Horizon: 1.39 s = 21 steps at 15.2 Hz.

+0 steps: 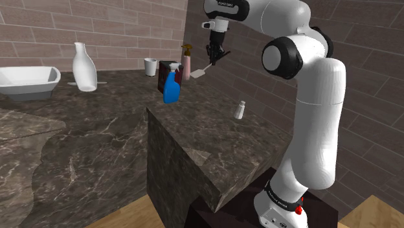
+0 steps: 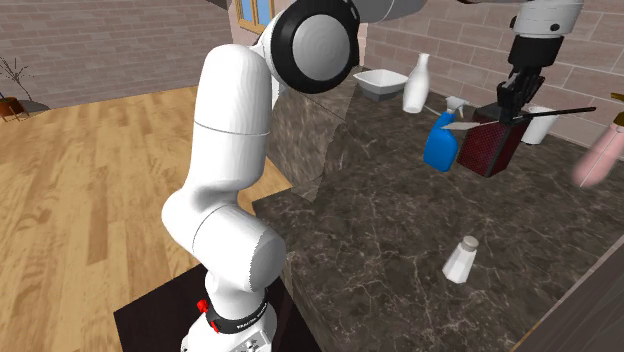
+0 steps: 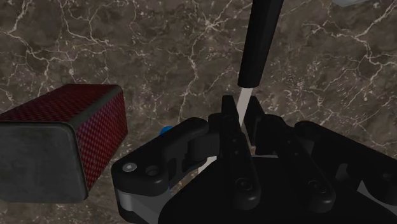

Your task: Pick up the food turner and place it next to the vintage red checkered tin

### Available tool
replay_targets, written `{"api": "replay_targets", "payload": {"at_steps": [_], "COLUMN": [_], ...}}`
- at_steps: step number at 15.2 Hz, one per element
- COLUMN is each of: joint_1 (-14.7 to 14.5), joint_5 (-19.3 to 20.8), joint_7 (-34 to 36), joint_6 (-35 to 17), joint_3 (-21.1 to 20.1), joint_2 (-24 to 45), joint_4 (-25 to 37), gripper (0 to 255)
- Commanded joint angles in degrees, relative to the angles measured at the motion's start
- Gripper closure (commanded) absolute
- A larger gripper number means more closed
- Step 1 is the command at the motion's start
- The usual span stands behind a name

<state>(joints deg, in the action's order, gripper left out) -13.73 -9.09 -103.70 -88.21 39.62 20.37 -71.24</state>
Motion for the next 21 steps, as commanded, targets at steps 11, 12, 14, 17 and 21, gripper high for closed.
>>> {"api": "replay_targets", "payload": {"at_steps": [11,12,14,17,21], "joint_1": [-1.55,-1.69,-1.95,-2.25,-2.52], "joint_5": [0.46,0.5,0.56,0.55,0.38], "joint_7": [-0.02,0.01,0.05,0.08,0.04], "joint_6": [-9.24,-10.05,-11.64,-13.98,-16.99], "joint_3": [-0.19,-0.21,-0.26,-0.34,-0.5], "joint_2": [-0.83,-0.91,-1.03,-1.08,-0.93], "joint_4": [-10.08,-10.98,-12.69,-15.1,-18.02], "gripper": [255,255,255,255,255]}}
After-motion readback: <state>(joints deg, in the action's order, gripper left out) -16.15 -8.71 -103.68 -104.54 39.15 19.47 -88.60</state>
